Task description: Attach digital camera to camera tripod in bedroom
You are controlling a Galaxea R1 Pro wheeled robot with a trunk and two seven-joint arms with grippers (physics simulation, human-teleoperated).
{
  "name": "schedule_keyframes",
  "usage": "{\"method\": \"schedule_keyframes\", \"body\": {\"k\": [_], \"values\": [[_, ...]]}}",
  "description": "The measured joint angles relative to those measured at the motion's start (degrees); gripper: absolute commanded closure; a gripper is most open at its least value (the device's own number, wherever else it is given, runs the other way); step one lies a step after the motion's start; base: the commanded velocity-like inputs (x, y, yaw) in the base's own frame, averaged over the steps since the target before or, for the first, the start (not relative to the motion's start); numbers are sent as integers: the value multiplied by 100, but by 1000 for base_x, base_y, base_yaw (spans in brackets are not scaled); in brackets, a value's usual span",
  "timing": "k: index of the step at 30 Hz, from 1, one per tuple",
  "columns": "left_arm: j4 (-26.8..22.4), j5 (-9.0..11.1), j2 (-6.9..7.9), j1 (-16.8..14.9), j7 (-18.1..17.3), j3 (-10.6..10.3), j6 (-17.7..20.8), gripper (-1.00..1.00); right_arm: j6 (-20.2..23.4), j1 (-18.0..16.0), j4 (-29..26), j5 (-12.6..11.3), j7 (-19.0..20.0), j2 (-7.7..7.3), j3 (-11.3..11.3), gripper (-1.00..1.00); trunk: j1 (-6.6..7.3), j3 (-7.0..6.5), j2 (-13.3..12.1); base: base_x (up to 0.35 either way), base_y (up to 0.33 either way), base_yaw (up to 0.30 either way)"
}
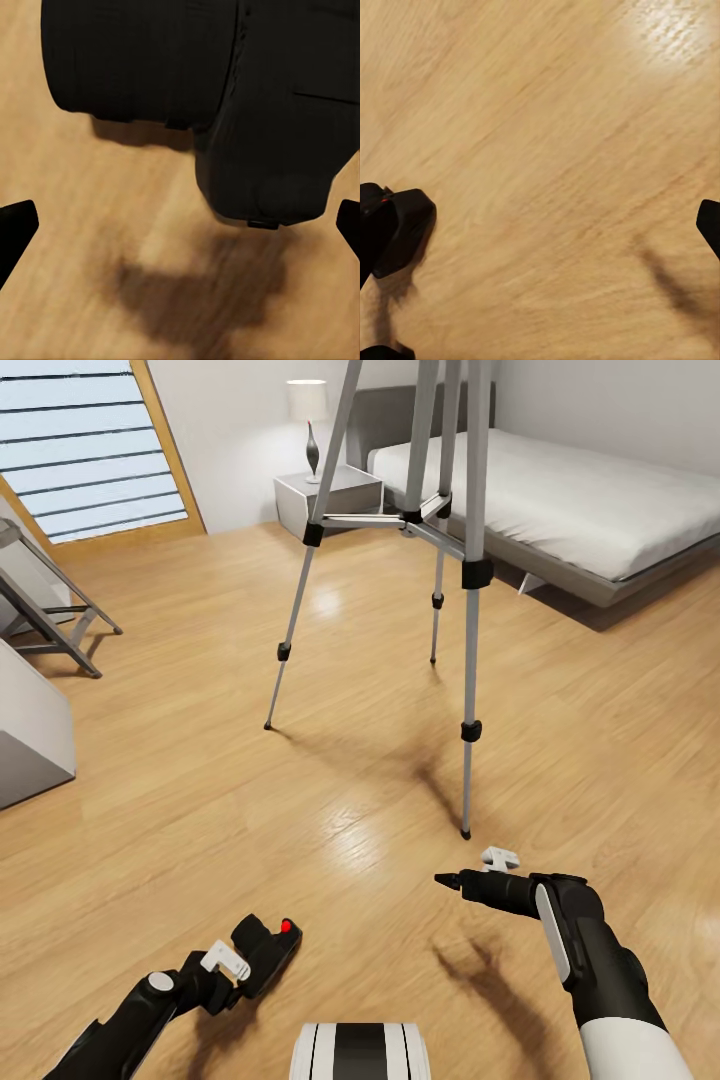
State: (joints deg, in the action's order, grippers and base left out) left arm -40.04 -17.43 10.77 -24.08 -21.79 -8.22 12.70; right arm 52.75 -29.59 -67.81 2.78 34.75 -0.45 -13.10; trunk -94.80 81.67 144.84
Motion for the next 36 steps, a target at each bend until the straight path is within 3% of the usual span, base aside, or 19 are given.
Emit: {"method": "schedule_keyframes", "body": {"k": [6, 12, 36], "values": [[46, -72, 0, 0, -20, -160, -8, -100, 0, 0, 0, 0, -2, 0, 0, -100, 0, 0, 0, 0, 0, 0], [69, -200, -6, 0, -24, -595, -31, -100, 0, 0, 0, 0, 2, 0, 0, -100, 0, 0, 0, 0, 0, 0], [66, -131, -12, 0, -2, -660, -9, -100, 0, 0, 0, 0, -2, 0, 0, -100, 1, 0, 0, 7, 0, 0]]}}
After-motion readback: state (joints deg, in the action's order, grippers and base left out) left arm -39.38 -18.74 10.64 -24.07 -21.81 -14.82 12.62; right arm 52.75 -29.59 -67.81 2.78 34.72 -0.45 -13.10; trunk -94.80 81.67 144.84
